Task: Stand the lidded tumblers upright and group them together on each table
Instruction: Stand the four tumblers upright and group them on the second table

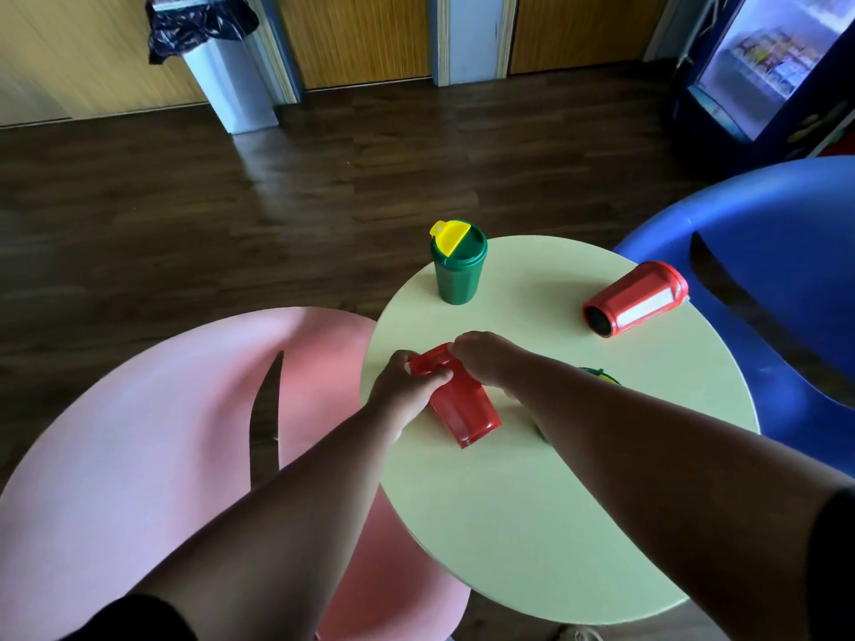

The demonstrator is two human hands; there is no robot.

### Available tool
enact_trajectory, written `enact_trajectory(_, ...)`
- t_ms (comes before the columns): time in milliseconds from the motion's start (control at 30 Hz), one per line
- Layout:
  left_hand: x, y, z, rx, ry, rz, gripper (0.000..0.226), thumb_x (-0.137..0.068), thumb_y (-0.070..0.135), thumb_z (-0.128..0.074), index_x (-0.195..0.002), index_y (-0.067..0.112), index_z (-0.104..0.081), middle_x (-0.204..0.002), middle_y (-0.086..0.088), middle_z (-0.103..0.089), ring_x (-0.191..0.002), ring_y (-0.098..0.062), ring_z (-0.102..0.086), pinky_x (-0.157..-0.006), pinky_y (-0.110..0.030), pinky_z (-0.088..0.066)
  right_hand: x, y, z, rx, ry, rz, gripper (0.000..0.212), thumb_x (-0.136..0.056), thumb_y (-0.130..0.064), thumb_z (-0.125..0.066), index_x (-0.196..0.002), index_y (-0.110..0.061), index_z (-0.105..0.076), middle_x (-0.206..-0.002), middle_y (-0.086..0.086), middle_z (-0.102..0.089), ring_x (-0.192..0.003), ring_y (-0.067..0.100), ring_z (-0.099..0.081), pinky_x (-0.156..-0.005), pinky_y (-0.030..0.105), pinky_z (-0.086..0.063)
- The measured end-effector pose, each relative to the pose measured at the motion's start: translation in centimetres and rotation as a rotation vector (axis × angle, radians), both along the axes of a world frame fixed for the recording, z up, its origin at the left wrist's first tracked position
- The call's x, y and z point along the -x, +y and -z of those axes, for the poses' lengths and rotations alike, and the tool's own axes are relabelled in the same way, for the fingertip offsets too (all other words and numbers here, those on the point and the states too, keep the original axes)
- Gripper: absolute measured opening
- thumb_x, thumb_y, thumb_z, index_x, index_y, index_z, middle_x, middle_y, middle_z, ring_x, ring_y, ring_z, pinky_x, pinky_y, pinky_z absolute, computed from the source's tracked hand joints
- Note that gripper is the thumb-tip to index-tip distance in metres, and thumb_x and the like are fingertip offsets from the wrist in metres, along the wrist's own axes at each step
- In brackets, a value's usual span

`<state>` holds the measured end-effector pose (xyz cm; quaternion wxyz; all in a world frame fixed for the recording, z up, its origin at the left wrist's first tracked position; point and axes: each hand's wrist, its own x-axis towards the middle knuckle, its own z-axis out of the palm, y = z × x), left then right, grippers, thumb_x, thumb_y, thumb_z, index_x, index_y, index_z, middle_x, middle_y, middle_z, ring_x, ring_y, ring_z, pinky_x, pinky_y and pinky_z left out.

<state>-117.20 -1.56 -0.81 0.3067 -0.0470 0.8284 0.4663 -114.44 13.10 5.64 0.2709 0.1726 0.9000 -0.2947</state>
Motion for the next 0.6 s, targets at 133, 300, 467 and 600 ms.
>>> enact_trajectory(133, -0.6, -0.3, -1.2, 0.055, 0.154, 0.090, 0.054, -0.072, 0.048, -0.081, -0.115, 0.027, -0.055, -0.110, 0.005, -0.069, -0.099, -0.018, -0.066, -0.082, -0.032, -0.053, -0.5, 0.3, -1.2, 0.032, 0.045, 0.062, 0.035, -0.102, -0.022, -0.042, -0.130, -0.005, -0.054, -0.122, 0.016, -0.061, -0.113, 0.033, -0.059, -0.092, 0.038, -0.047)
enact_trajectory(300, -1.9, -0.4, -3.4, 0.039, 0.349, 0.221, 0.064, -0.064, 0.045, -0.082, -0.119, 0.035, -0.050, -0.117, 0.009, -0.064, -0.100, -0.014, -0.067, -0.086, -0.035, -0.058, -2.2, 1.8, -3.4, -0.141, 0.095, -0.040, 0.031, -0.097, -0.027, -0.044, -0.123, -0.013, -0.054, -0.109, 0.011, -0.061, -0.089, 0.025, -0.053, -0.066, 0.031, -0.040)
enact_trajectory(467, -4.7, -0.3, -4.0, 0.057, 0.499, 0.296, 0.066, -0.062, 0.037, -0.087, -0.113, 0.034, -0.047, -0.114, 0.007, -0.049, -0.102, -0.017, -0.062, -0.085, -0.039, -0.059, -5.2, 2.6, -4.4, -0.221, 0.089, -0.089, 0.027, -0.092, -0.030, -0.044, -0.114, -0.019, -0.056, -0.108, 0.009, -0.063, -0.093, 0.027, -0.058, -0.077, 0.036, -0.050)
enact_trajectory(600, -6.4, -0.5, -4.2, 0.117, 0.566, 0.357, 0.081, -0.062, 0.032, -0.091, -0.128, 0.027, -0.045, -0.122, 0.005, -0.047, -0.112, -0.017, -0.057, -0.091, -0.037, -0.055, -7.2, 2.8, -4.1, -0.222, 0.102, -0.110, 0.027, -0.095, -0.034, -0.045, -0.118, -0.024, -0.056, -0.111, 0.005, -0.064, -0.102, 0.029, -0.058, -0.078, 0.034, -0.042)
